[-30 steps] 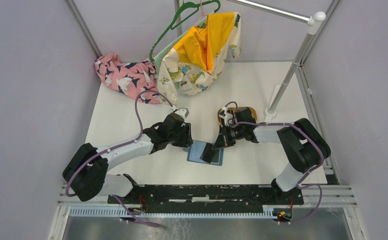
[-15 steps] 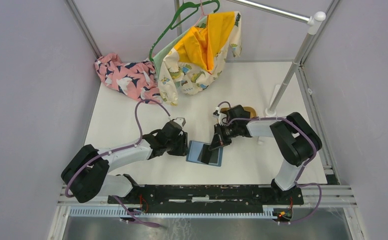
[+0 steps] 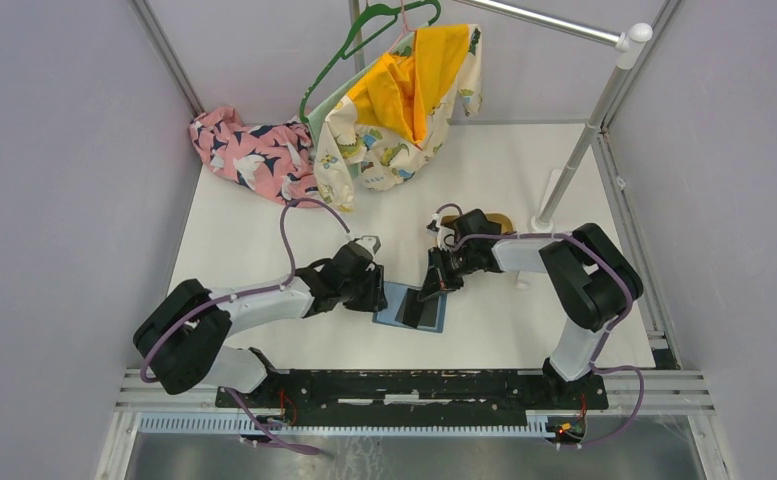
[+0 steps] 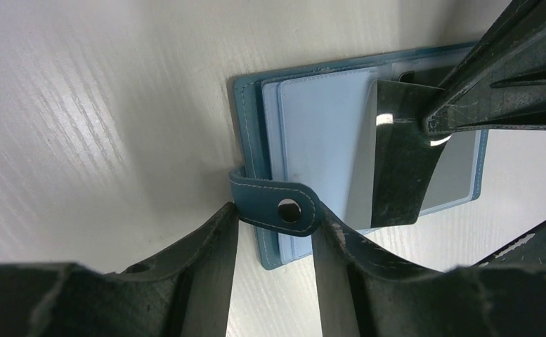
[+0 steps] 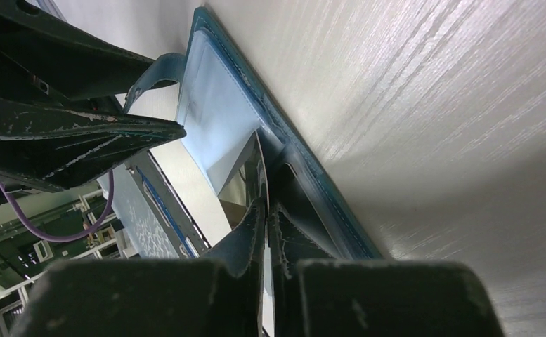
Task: Put the credit cards into the card holder
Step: Insert the credit card into the card holder.
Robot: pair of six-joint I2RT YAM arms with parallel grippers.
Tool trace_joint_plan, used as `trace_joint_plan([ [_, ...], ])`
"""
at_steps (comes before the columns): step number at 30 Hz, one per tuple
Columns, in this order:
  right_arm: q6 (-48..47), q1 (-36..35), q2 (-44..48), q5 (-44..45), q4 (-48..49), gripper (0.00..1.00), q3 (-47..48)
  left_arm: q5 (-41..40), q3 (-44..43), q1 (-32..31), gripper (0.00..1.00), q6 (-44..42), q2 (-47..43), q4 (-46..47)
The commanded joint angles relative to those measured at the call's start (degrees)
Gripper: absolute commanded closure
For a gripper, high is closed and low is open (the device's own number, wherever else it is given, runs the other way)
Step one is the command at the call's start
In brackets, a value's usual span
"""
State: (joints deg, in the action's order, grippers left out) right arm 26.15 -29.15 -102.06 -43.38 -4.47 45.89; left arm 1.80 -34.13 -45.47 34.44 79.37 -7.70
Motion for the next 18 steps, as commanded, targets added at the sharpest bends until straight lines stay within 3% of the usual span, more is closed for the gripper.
trace_joint_plan([
  [1,-0.07,-0.15,-2.45,7.63,-3.73,0.93,1.98,0.38,-1.69,-0.49,0.5,1.18,1.3,1.43],
  [12,-1.68,-0.73,-6.4,2.68,-4.06,0.85,7.25,-0.68,-2.14,-0.51,0.5,0.21,0.93,1.21],
  [18,-4.67,-1.05,-7.63,2.68,-5.71,0.8,9.09,-4.29,-3.7,-1.55,0.41,-1.62,-6.06,-3.09],
])
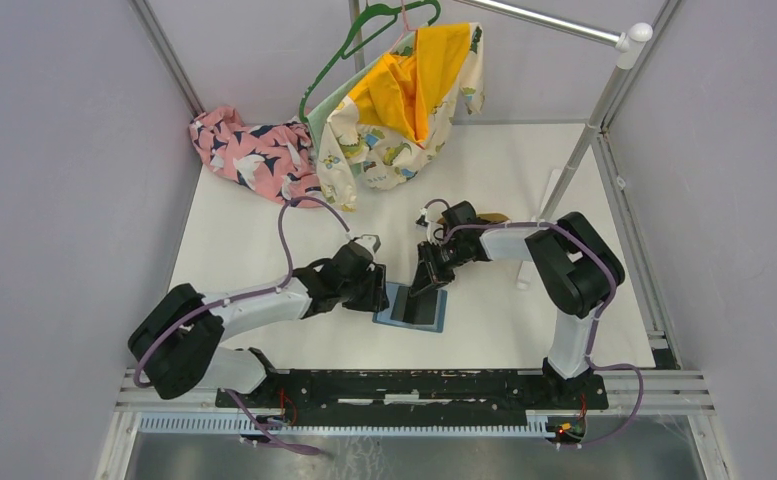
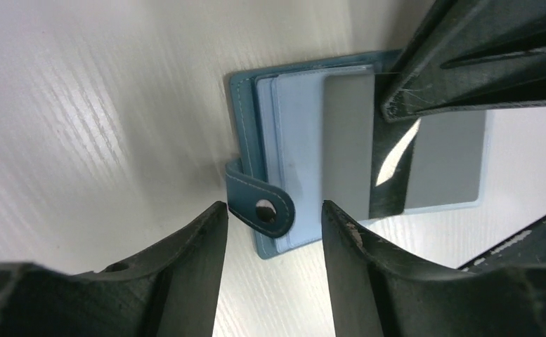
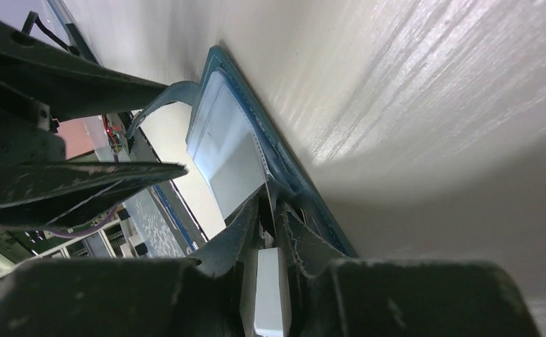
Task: Put the credit cards into the card holder
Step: Insert the credit card into the card holder.
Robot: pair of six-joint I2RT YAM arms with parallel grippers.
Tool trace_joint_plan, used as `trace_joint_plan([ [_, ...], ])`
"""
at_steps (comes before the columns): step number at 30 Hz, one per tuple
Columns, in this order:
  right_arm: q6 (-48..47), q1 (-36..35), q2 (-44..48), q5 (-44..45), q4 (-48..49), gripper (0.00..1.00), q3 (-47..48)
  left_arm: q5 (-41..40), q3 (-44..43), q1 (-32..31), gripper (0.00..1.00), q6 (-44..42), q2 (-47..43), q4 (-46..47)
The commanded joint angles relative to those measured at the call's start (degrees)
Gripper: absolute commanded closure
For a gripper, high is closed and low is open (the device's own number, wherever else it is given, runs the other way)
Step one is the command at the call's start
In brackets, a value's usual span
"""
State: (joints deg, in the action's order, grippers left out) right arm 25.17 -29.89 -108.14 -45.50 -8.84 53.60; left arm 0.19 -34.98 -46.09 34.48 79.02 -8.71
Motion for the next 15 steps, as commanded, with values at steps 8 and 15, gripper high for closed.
trace_joint_plan([
  [8,-4.18,-0.58,-2.09,4.19,-1.44,0.78,1.77,0.59,-5.0,-7.98,0.43,0.53,-8.7,5.1],
  [15,-4.44,-0.54,-1.6,4.27,-1.24,0.77,1.68,-11.77,-11.37,-16.56,0.65,4.13,2.71,6.92],
])
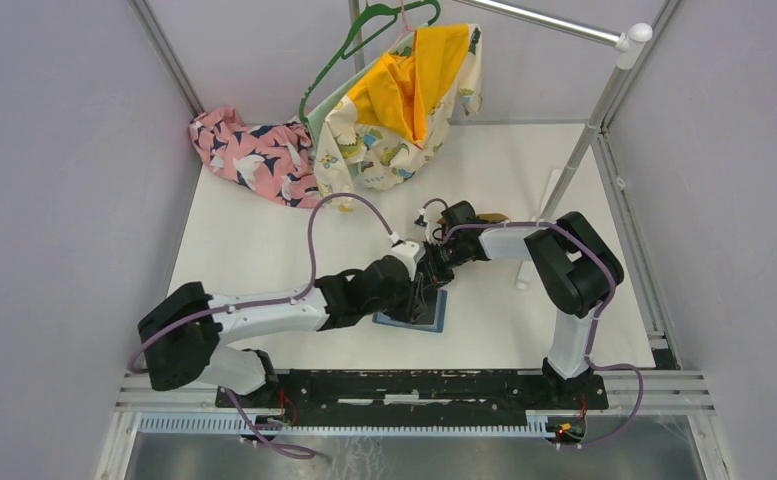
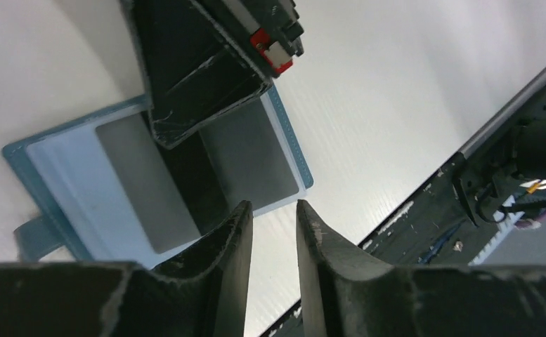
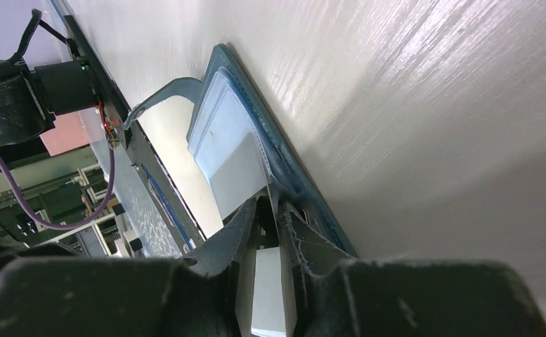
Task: Put the credit cards into the card holder
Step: Insert the credit card into the card holder.
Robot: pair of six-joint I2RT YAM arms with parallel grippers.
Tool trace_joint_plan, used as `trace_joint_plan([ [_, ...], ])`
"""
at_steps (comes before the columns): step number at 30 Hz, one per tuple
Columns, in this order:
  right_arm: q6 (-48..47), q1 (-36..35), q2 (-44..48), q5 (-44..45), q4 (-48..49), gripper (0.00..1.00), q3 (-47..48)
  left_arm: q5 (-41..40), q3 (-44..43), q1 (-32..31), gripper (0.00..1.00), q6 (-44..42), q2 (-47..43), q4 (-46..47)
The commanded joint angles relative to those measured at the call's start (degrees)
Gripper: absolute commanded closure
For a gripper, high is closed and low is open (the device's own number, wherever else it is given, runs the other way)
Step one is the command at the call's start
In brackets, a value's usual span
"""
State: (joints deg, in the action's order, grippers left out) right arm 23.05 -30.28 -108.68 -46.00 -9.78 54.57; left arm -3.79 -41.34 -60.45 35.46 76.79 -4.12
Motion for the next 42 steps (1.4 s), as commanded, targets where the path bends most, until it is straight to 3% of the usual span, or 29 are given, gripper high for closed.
trace_joint_plan([
  [1,-2.35,-0.17,-1.01,4.77,-0.35,0.77,0.72,-8.53,-6.03,-2.55,0.67,3.32,6.42,1.75],
  [8,-2.58,-0.18,-0.71,4.69,-0.57,0.77,0.89,-11.32,-11.73,-3.71,0.77,4.62,15.45,-1.04],
  [21,-2.73,-0.21,-1.16,4.43,-0.66,0.77,0.98,-16.36,-16.41,-3.98,0.77,4.54,21.74,-6.15],
  [34,-2.76,-0.16,-1.35,3.63,-0.68,0.69,1.06,-22.29,-16.32,-4.04,0.53,5.99,22.91,-9.85],
  [42,-3.83,-0.19,-0.41,3.24,-1.35,0.6,1.68,-23.45,-15.84,-3.97,0.46,5.84,21.2,-10.37],
])
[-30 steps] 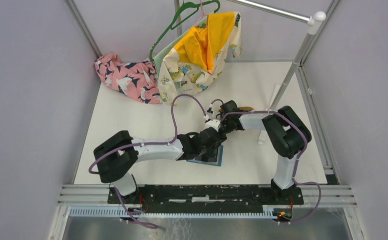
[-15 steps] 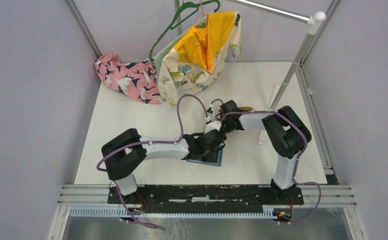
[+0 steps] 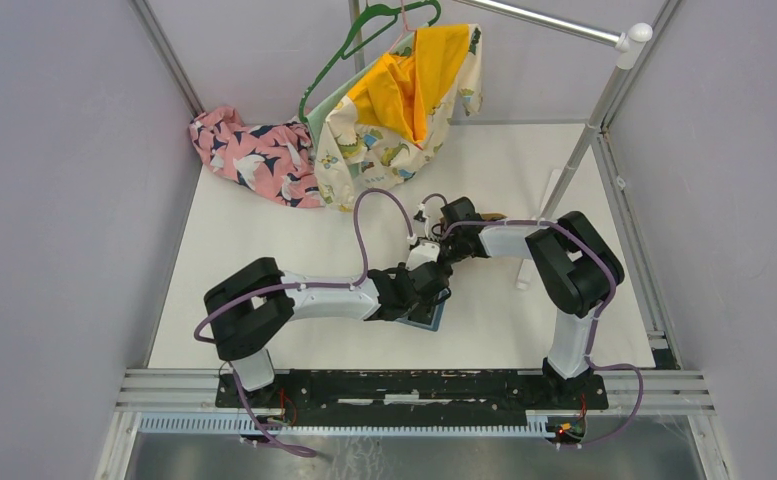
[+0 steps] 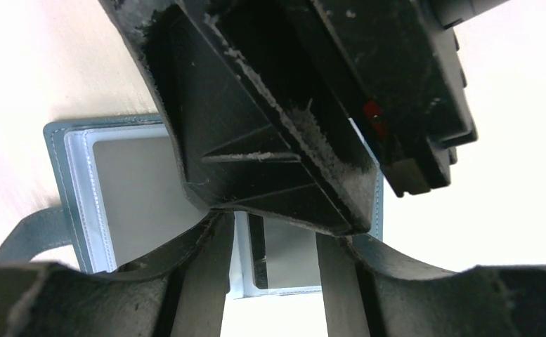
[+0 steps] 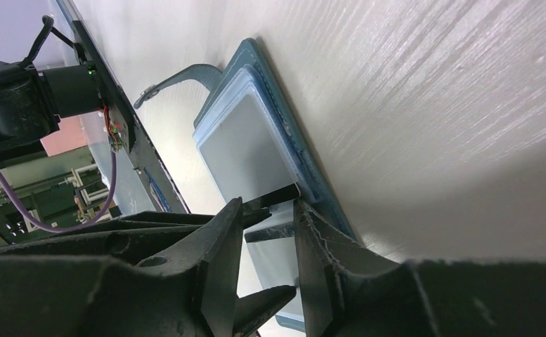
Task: Put the credit cards into the card holder
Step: Insert the credit card into the card holder.
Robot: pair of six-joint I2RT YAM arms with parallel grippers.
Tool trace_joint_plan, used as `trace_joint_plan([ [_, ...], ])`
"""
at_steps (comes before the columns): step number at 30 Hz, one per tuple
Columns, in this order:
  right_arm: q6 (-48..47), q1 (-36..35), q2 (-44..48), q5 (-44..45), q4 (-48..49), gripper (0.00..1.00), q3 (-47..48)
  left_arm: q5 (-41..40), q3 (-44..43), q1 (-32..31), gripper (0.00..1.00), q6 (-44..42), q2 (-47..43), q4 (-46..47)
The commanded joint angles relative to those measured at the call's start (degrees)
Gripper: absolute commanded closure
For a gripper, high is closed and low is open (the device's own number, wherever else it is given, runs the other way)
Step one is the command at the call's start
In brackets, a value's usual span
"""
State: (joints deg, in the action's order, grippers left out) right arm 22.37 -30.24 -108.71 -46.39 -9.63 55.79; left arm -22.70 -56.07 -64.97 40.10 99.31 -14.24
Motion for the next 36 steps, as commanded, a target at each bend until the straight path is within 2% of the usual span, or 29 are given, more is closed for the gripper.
trace_joint_plan([
  [1,-3.33,-0.18,-0.11,3.59,-1.6,0.59,0.48,-4.14,-0.9,0.48,0.46,0.78,-1.85,0.12],
  [12,-7.29,-0.17,3.05,0.24,-3.7,0.58,1.23,4.06,10.13,0.48,0.42,-7.4,-15.91,12.14],
  [20,-9.48,-0.2,4.66,0.25,-4.4,0.57,1.38,2.93,14.85,0.56,0.4,-9.5,-23.71,11.89],
  [26,-12.2,0.21,6.22,0.39,-6.02,0.58,2.06,1.87,15.96,1.3,0.44,-8.84,-25.91,11.01],
  [32,-20.85,0.56,10.23,4.08,-10.61,0.6,4.04,4.62,17.35,5.25,0.5,-7.4,-25.98,10.48],
  [36,-30.6,0.75,14.37,5.22,-13.98,0.62,5.35,8.0,19.24,7.45,0.47,-6.52,-28.08,12.55],
])
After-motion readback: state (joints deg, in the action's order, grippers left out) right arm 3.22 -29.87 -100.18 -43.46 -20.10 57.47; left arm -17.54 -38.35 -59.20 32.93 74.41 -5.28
